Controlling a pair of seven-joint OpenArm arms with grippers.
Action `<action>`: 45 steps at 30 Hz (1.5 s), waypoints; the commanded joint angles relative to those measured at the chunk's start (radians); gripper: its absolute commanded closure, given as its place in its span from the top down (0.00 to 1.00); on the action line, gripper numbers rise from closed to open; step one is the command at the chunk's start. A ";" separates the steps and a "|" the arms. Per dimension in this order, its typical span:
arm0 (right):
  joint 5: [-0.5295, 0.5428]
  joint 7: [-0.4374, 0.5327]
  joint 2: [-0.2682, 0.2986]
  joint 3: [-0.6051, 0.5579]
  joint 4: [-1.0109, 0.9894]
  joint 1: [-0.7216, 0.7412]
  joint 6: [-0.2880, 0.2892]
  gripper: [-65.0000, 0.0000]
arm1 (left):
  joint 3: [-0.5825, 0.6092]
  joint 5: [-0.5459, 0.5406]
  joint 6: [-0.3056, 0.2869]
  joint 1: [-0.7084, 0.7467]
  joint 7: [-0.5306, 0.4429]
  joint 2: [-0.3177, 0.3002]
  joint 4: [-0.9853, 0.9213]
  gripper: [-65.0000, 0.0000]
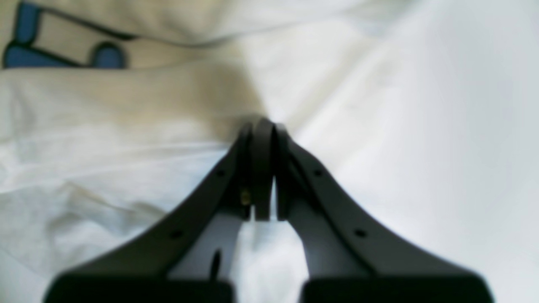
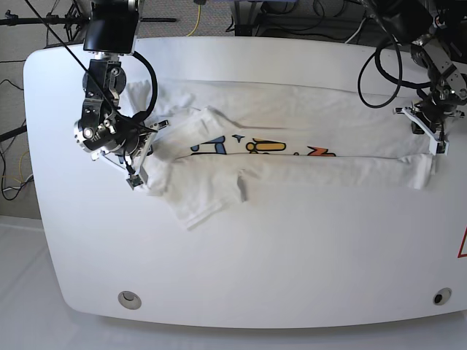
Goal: Fold the T-shirt properly
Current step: 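Open the right gripper and move it toward the sleeve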
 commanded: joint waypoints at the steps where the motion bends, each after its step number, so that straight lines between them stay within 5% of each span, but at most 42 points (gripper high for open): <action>1: 0.005 -0.013 0.009 0.002 0.047 0.037 0.001 0.00 | -0.005 0.005 0.004 -0.038 0.047 -0.034 0.019 0.00; 10: 0.006 -0.102 0.009 0.004 0.178 0.079 0.003 0.00 | -0.025 0.001 0.004 -0.064 0.182 -0.036 0.201 0.00; 21: 0.008 -0.104 -0.005 -0.005 0.190 0.176 0.003 0.02 | -0.027 0.007 0.004 -0.081 0.208 -0.015 0.385 0.00; 24: 0.009 -0.102 -0.028 -0.005 0.147 0.225 0.003 0.19 | -0.028 0.008 0.004 -0.078 0.208 -0.053 0.385 0.00; 28: 0.008 -0.088 -0.040 -0.005 0.056 0.291 0.006 0.57 | -0.028 0.008 0.004 -0.030 0.208 -0.105 0.382 0.00; 32: 0.008 -0.033 -0.052 -0.036 -0.016 0.327 0.035 0.76 | -0.028 0.008 0.004 0.003 0.208 -0.139 0.382 0.00; 45: 0.005 0.133 -0.101 -0.087 -0.347 0.446 0.090 0.51 | -0.071 0.007 0.004 0.106 0.205 -0.173 0.384 0.00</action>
